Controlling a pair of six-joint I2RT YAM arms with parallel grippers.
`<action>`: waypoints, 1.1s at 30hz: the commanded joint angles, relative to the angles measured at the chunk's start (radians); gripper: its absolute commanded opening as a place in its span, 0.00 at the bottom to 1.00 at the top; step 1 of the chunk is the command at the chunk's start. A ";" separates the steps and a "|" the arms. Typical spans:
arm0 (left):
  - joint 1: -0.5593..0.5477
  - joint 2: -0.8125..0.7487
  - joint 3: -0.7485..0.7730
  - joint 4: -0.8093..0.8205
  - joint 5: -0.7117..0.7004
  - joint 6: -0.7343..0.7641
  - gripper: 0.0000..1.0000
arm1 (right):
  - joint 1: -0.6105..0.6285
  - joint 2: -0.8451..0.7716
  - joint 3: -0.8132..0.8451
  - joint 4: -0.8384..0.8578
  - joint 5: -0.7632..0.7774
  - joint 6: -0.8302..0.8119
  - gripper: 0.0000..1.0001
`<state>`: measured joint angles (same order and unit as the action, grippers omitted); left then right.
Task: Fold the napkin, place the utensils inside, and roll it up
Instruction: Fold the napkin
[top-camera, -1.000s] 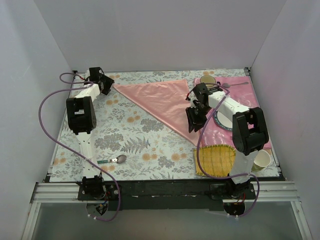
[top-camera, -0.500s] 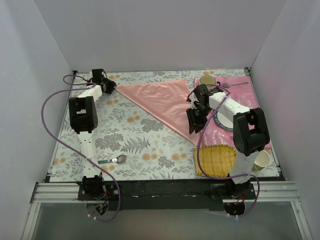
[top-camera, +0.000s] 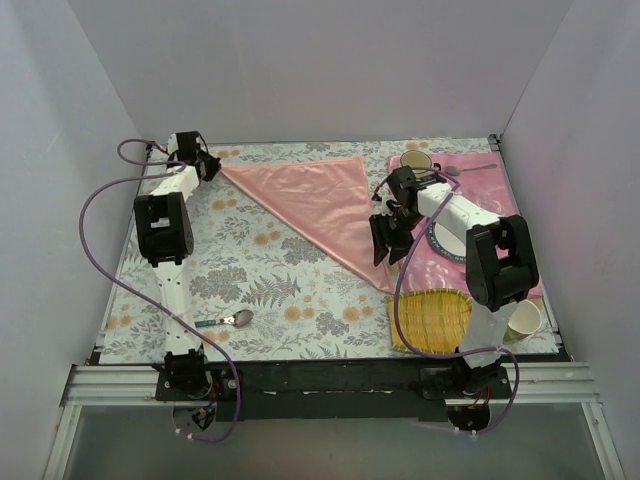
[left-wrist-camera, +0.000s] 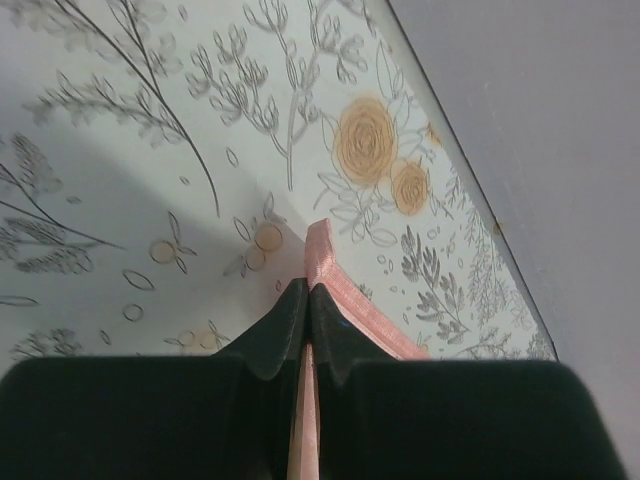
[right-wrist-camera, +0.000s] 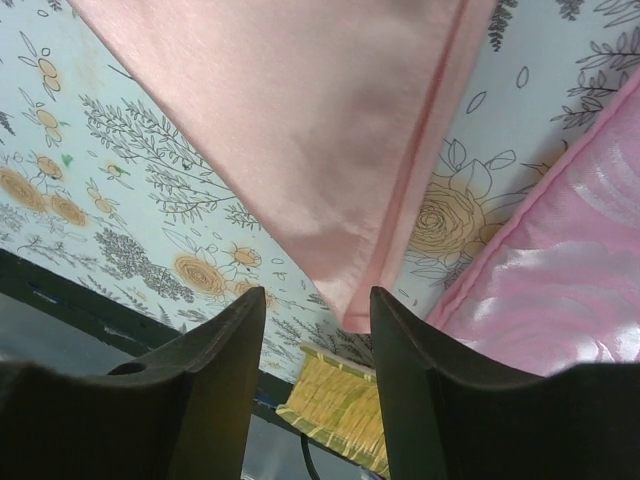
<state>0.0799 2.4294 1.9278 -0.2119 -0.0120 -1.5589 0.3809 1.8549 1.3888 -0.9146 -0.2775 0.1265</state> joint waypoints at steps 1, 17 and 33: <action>0.061 0.003 0.071 -0.021 -0.074 0.083 0.00 | 0.006 -0.005 -0.048 0.017 -0.055 0.016 0.56; 0.006 -0.090 0.112 -0.214 -0.103 0.037 0.53 | 0.052 0.046 -0.082 0.103 -0.287 -0.022 0.52; -0.216 -0.361 0.071 -0.449 -0.114 -0.072 0.57 | 0.058 0.101 -0.111 0.189 -0.246 0.004 0.24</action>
<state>-0.1055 2.2311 2.0399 -0.6136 -0.1566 -1.6054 0.4408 1.9537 1.2881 -0.7513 -0.5259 0.1280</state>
